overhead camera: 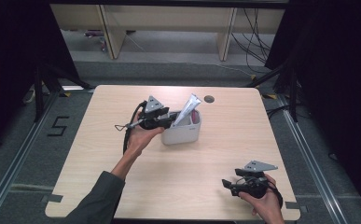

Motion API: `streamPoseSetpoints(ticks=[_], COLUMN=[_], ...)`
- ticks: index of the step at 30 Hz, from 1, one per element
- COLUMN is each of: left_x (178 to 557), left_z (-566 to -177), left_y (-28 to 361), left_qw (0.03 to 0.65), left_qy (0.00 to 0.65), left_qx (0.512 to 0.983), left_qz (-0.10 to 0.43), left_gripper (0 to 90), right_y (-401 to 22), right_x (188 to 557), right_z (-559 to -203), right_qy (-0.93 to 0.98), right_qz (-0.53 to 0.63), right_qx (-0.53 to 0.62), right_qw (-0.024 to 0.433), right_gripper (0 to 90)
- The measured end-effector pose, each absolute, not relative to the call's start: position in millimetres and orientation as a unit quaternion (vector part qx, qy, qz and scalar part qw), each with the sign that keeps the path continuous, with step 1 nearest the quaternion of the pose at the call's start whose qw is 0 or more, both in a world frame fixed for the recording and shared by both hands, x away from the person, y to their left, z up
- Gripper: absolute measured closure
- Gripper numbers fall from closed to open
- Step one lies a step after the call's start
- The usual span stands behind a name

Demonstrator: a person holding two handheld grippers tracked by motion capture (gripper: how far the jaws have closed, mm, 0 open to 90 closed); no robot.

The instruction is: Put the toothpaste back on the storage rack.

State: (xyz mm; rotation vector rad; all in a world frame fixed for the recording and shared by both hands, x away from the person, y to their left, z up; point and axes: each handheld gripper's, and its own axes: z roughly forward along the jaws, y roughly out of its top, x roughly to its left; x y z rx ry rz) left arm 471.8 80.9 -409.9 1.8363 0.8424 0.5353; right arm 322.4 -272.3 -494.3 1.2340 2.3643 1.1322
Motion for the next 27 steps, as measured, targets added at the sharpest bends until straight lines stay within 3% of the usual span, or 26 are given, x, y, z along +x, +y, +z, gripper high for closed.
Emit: streamPoseSetpoints(ticks=[14, 27], left_x=[465.7, 459.0], left_z=[-408.4, -413.4], left_y=[89.7, 102.4], left_qw=[0.505, 0.503], left_qy=[0.352, 0.369], left_qx=[0.76, 0.759], left_qz=[0.209, 0.186], left_gripper=[52.3, 36.9], right_y=[-272.0, -272.0], right_x=[322.6, 322.8], right_z=[-494.2, -494.3], right_qy=[0.809, 0.809], right_qz=[0.388, 0.388], right_qx=[0.423, 0.424], right_qw=[0.122, 0.12], right_gripper=[27.7, 27.7])
